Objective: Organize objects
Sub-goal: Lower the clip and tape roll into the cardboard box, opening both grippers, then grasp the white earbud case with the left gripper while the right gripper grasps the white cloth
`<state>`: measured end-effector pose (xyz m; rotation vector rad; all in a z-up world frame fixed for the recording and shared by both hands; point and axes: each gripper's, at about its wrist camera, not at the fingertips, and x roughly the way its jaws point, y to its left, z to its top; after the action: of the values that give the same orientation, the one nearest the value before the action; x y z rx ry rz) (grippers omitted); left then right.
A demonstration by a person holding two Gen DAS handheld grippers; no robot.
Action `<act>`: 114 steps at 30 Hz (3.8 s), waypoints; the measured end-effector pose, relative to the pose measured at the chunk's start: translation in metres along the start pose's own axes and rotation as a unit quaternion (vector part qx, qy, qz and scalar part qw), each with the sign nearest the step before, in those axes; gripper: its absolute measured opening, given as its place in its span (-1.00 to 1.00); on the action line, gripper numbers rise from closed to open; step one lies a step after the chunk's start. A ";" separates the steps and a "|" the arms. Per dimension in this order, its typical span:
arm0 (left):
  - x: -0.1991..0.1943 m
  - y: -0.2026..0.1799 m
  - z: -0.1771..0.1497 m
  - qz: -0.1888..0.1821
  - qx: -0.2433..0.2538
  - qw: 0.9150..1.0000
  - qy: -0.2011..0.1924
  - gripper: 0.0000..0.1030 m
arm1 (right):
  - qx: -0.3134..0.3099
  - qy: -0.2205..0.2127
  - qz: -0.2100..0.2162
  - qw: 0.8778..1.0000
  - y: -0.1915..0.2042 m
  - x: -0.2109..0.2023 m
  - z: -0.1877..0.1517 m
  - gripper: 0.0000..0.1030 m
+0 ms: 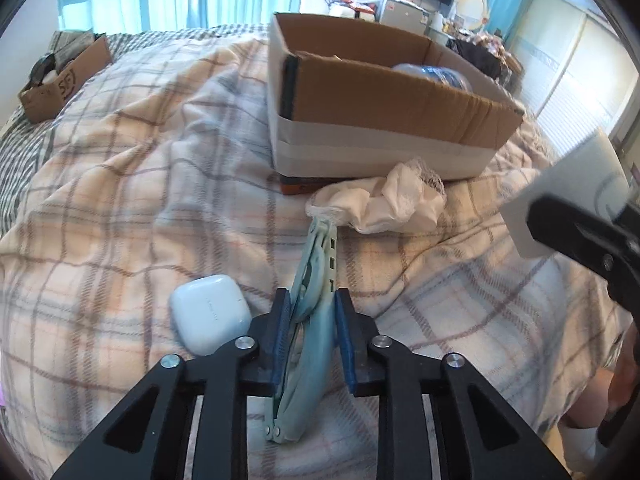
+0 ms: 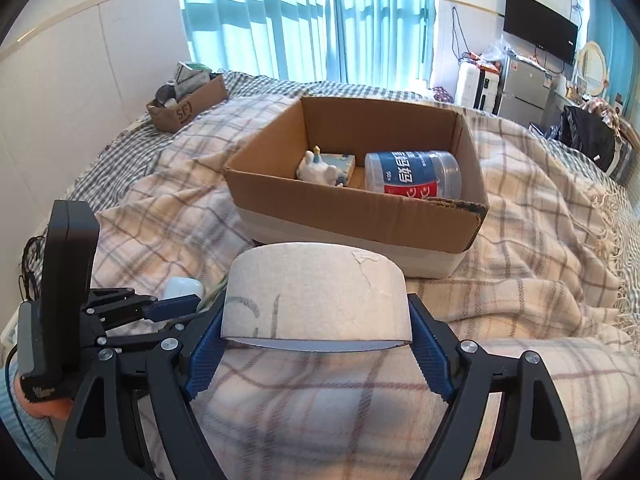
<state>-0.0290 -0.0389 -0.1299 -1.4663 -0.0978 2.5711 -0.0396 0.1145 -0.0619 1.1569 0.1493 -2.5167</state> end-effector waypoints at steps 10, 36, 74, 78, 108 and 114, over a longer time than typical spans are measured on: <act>-0.057 0.006 0.021 -0.020 -0.026 0.998 -0.054 -0.75 | -0.016 -0.026 -0.005 1.000 0.013 -0.036 0.016 0.59; -0.038 -0.033 0.209 -0.033 0.031 0.990 -0.132 -0.75 | -0.003 -0.082 -0.043 0.996 -0.064 0.012 0.165 0.58; -0.168 -0.017 0.161 0.062 0.021 0.974 -0.216 0.95 | -0.006 -0.146 -0.071 0.987 -0.010 -0.120 0.141 0.99; -0.181 -0.016 0.143 0.069 0.029 0.971 -0.226 1.00 | -0.011 -0.154 -0.078 0.985 0.004 -0.135 0.129 0.99; 0.023 0.043 -0.010 0.107 -0.035 0.993 -0.025 0.43 | 0.045 -0.025 -0.056 0.997 0.002 0.060 0.019 0.99; 0.046 0.039 -0.015 0.110 -0.029 0.993 0.012 0.28 | 0.044 -0.007 -0.043 0.998 -0.001 0.082 0.012 0.98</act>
<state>-0.0440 -0.0689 -0.1816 -1.6127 -0.0090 2.7414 -0.0978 0.0896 -0.1162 1.1907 0.0874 -2.6308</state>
